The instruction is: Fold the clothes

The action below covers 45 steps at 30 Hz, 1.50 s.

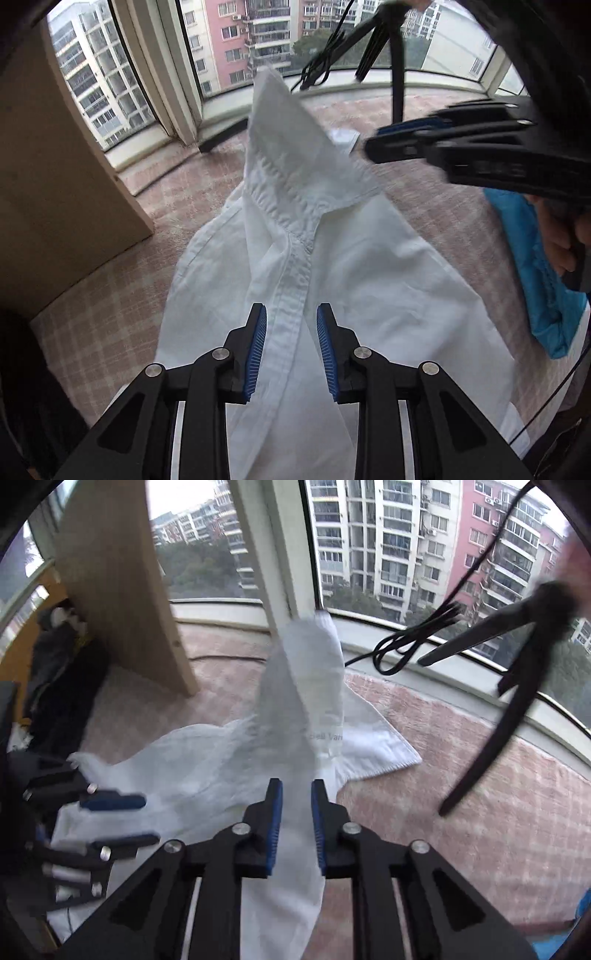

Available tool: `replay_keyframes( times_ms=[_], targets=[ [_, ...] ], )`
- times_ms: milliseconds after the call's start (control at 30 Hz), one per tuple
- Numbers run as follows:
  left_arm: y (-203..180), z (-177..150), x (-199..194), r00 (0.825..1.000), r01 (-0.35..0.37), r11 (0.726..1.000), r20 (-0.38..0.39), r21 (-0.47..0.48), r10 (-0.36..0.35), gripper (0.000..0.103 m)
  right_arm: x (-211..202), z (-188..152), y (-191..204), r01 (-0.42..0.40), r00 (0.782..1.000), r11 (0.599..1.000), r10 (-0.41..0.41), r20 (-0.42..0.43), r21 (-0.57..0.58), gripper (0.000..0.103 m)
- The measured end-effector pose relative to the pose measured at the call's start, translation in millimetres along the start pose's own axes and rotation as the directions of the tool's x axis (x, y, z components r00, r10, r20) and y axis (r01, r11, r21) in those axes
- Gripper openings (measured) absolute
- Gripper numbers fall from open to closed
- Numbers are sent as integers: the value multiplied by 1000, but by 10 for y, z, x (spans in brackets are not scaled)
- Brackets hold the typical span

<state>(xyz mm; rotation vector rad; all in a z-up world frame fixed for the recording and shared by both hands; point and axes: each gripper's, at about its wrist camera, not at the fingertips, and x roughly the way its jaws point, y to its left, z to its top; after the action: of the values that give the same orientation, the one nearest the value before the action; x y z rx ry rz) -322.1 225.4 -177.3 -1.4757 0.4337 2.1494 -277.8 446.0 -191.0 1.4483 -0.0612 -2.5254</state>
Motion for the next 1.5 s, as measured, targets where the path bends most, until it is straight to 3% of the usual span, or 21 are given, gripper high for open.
replay_keyframes(
  times_ms=[133,233,367,433,567,633,733,833,967,1067,1167,1200,1233,1267,1333,1500],
  targets=[
    [-20,-256,-621,997,2,1000,75,-11,-1,27,-876,-366,-19,-130,990,990,126,55,58,21],
    [-67,-592,-1140,992,-20,999,124,-29,23,29,-1582,-780,-45,-198,977,976,188,102,89,33],
    [-170,-1228,-1666,993,-35,999,114,-42,40,30,-2396,-1448,-97,-327,940,933,305,153,153,40],
    [-265,-1578,-1857,994,-65,997,88,-33,68,30,-2601,-1805,-64,-341,937,926,320,142,162,47],
    [-464,-2308,-2043,990,-141,990,-10,-31,140,32,-2449,-2570,87,-243,970,947,238,48,209,48],
    [-574,-2595,-1969,996,-73,994,-59,-83,68,32,-2154,-2931,176,-195,978,950,206,-21,243,48],
    [-983,-2913,-1693,995,-20,998,-102,-57,15,32,-1627,-3311,438,-104,979,975,135,-156,197,48],
    [-1437,-3040,-1311,987,40,999,-154,10,-37,33,-1347,-3505,723,-105,971,988,127,-202,116,48],
    [-1742,-3125,-982,985,-35,985,-159,168,62,33,-1222,-3635,943,-43,973,999,46,-226,17,49],
    [-1663,-3113,-856,986,-5,990,-165,138,28,32,-1121,-3708,1041,19,971,999,-28,-238,-41,49],
    [-1575,-3087,-765,987,-18,990,-158,137,40,31,-1068,-3716,1094,9,973,1000,-14,-232,-22,48],
    [-1555,-3077,-739,987,-12,990,-159,138,35,26,-1063,-3711,1114,12,973,1000,-16,-231,-19,47],
    [-1541,-3070,-721,987,-9,990,-160,144,33,13,-1074,-3703,1137,14,974,1000,-19,-227,-21,40],
    [-1525,-3061,-738,987,-4,989,-157,145,27,7,-1085,-3696,1160,17,975,1000,-22,-223,-24,20],
    [-1494,-3041,-775,989,7,989,-150,147,15,3,-1146,-3681,1177,10,977,1000,-13,-214,-13,6],
    [-1413,-2968,-1192,994,37,987,-109,158,-20,3,-1484,-3681,1160,-52,986,993,67,-150,103,3]
  ],
)
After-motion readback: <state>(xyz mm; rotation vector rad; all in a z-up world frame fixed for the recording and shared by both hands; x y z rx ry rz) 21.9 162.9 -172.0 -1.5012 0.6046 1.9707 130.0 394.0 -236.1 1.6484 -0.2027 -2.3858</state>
